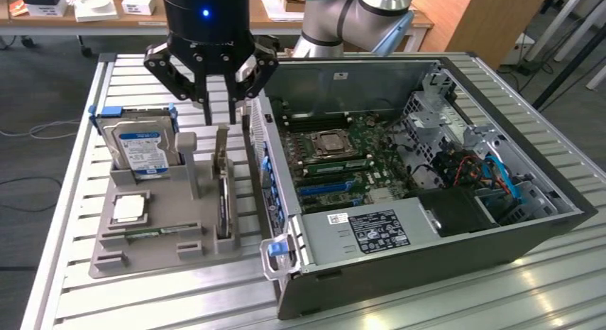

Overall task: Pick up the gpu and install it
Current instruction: 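Pick up the gpu and move the gpu toward the slot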

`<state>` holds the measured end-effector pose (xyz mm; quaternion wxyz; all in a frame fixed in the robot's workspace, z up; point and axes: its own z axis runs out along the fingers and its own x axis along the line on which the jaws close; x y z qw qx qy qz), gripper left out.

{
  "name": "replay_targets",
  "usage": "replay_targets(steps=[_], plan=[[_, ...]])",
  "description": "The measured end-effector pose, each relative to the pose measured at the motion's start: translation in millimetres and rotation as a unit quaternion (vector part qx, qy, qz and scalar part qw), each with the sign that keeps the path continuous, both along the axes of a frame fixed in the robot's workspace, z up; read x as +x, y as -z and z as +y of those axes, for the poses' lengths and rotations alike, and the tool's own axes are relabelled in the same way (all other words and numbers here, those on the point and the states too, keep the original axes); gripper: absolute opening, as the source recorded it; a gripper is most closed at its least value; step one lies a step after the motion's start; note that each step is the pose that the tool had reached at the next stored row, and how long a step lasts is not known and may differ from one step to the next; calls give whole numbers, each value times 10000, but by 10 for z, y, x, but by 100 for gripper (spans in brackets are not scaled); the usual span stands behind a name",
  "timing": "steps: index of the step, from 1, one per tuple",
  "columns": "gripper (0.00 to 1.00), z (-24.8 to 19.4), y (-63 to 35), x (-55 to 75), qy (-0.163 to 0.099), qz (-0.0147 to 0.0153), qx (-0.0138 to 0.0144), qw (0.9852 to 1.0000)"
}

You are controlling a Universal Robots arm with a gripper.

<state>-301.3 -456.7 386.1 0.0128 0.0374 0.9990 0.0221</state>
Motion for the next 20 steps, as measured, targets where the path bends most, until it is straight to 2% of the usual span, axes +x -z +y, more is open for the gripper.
replay_targets(steps=[4,20], plan=[[36,-13,33,-3,1,1,-1,10000],[36,-23,323,-6,0,1,-1,10000]])
